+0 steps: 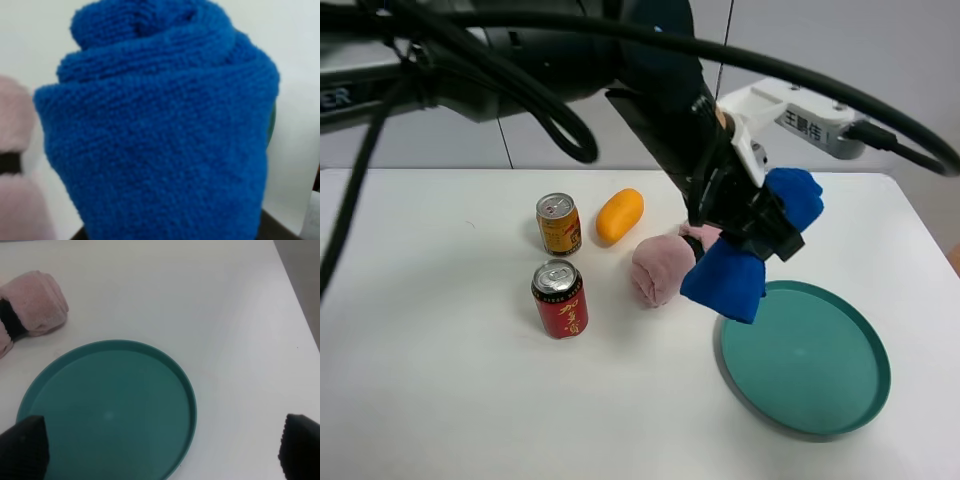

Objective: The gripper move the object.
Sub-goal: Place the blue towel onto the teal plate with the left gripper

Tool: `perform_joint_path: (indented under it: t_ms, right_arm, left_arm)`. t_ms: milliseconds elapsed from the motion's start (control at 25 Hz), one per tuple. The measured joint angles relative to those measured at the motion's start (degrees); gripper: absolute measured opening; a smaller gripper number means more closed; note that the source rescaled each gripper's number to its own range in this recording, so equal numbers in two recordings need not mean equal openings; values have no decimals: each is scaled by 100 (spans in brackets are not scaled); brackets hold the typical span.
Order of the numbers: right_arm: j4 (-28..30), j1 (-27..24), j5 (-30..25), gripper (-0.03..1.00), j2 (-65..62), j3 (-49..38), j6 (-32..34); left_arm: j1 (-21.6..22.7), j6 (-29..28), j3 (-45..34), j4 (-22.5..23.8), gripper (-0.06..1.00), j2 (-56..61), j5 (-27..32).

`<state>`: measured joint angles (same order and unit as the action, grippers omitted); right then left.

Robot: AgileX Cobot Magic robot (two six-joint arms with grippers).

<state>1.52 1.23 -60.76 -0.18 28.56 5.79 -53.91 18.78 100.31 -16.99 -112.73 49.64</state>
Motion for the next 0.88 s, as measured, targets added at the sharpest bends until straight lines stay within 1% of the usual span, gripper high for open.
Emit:
perform_joint_path:
  t_ms: [80,200,400,520,720,880]
  right_arm:
    - [0,0,0,100,0,0,0]
    - [0,0,0,100,0,0,0]
    - [0,0,0,100,0,0,0]
    - [0,0,0,100,0,0,0]
    - [0,0,0,100,0,0,0]
    - [0,0,0,100,0,0,0]
  left_arm:
    - [-123,136,70,0,0,-268,-51]
    - [-313,338,78,7,0,-622,-286]
    - [-664,648,78,7,0,-1014,-859]
    - [-852,693,78,-14,0,-1158,-1253]
    - [-957,711,78,-167,0,-1318,-1874]
    - [-957,713,78,-192,0,-1477,-2234]
